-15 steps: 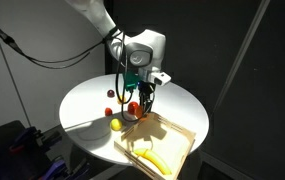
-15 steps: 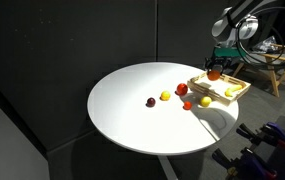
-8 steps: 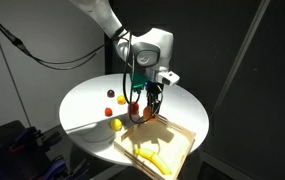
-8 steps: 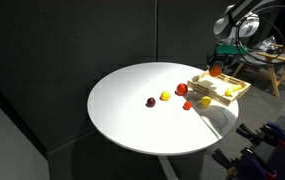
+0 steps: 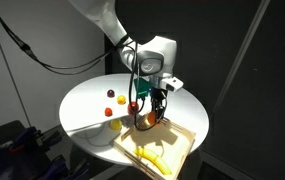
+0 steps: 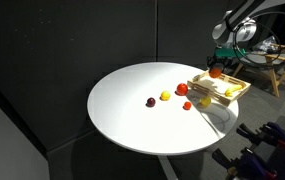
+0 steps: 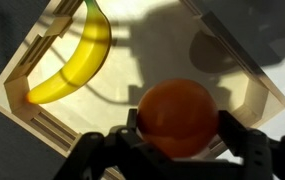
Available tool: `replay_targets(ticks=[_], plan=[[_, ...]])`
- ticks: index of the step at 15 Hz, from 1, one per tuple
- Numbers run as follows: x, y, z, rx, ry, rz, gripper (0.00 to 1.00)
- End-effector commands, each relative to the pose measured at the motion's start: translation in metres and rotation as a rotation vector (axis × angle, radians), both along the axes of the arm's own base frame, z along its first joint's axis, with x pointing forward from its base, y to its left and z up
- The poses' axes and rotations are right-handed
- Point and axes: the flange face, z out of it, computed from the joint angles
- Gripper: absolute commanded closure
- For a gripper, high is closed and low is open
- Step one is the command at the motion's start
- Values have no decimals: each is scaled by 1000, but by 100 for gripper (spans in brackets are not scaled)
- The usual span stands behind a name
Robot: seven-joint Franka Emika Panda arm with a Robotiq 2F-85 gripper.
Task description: Put the toy orange and lemon on the tray
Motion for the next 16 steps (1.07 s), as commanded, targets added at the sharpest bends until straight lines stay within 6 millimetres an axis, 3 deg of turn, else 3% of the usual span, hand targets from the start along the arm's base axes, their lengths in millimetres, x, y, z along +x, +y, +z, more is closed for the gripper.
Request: replay_targets(ticks=[1, 2, 3, 4, 7, 16], plan=[[7, -8, -1, 4, -11, -19, 46], [7, -9, -1, 4, -9, -20, 46], [7, -9, -2, 4, -7, -21, 22], [8, -9, -2, 5, -6, -23, 5], [8, -10, -2, 4, -6, -25, 0], [6, -5, 7, 13, 11, -7, 0]])
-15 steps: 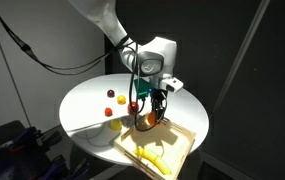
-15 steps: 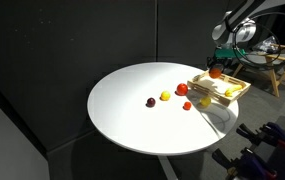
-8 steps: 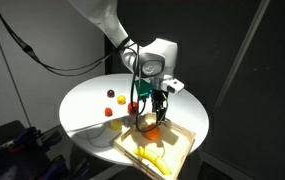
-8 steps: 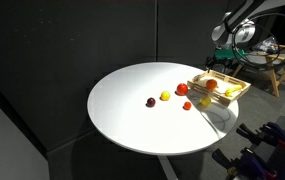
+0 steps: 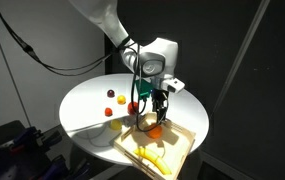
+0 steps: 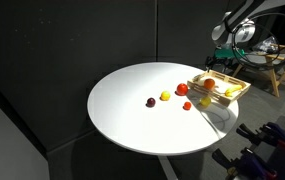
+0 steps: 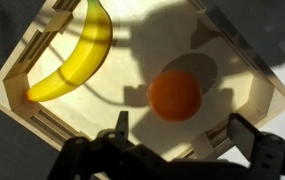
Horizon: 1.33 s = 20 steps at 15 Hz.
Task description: Put the toy orange and lemon on the tray
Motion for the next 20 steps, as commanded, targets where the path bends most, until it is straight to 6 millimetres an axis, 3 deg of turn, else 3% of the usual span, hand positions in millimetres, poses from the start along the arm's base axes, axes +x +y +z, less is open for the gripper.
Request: replay_targets(ticks=[1, 11, 20], plan=[[1, 2, 13, 21, 11, 0, 0], [-9, 26, 39, 56, 58, 117, 0], [-33, 63, 34, 33, 140, 346, 0]])
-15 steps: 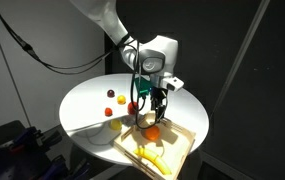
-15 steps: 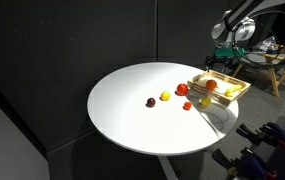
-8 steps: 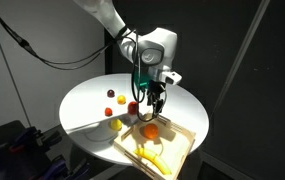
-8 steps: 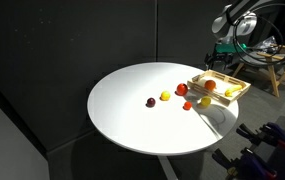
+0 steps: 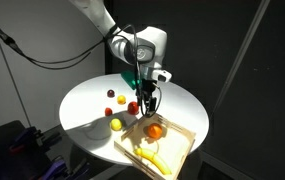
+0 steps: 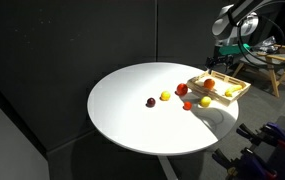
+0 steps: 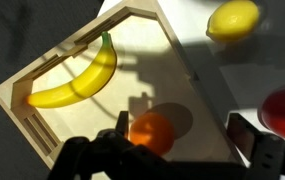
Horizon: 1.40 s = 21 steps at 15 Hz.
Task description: Put the toy orange and lemon on the tray
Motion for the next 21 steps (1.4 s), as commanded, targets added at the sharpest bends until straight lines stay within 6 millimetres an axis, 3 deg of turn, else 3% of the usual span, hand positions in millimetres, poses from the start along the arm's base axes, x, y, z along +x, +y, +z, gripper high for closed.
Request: replay_targets(ticks=[1, 11, 21], plan=[[-18, 16, 8, -6, 23, 95, 0], [-58, 50, 5, 64, 51, 285, 0], [-78, 76, 4, 73, -13, 492, 0]])
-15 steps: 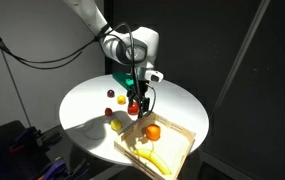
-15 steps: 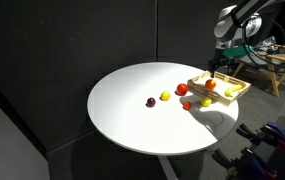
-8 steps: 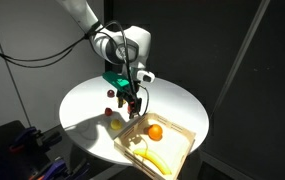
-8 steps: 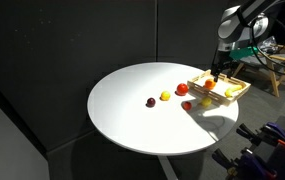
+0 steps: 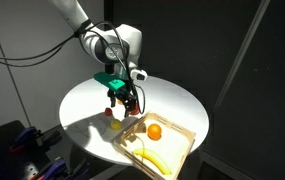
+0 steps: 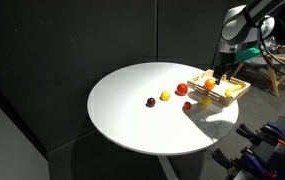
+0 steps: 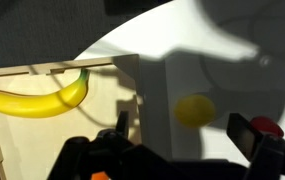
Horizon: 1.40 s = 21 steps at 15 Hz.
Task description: Put the toy orange and lemon on the tray
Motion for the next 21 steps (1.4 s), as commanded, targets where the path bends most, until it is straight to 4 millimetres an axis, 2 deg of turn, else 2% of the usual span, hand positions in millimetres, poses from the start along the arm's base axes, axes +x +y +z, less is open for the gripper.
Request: replay_targets(ticks=[1, 10, 18, 21], plan=[[-10, 8, 6, 1, -56, 69, 0], [-5, 9, -6, -5, -45, 64, 0], [-5, 9, -6, -5, -45, 64, 0], [0, 15, 1, -9, -62, 84, 0]])
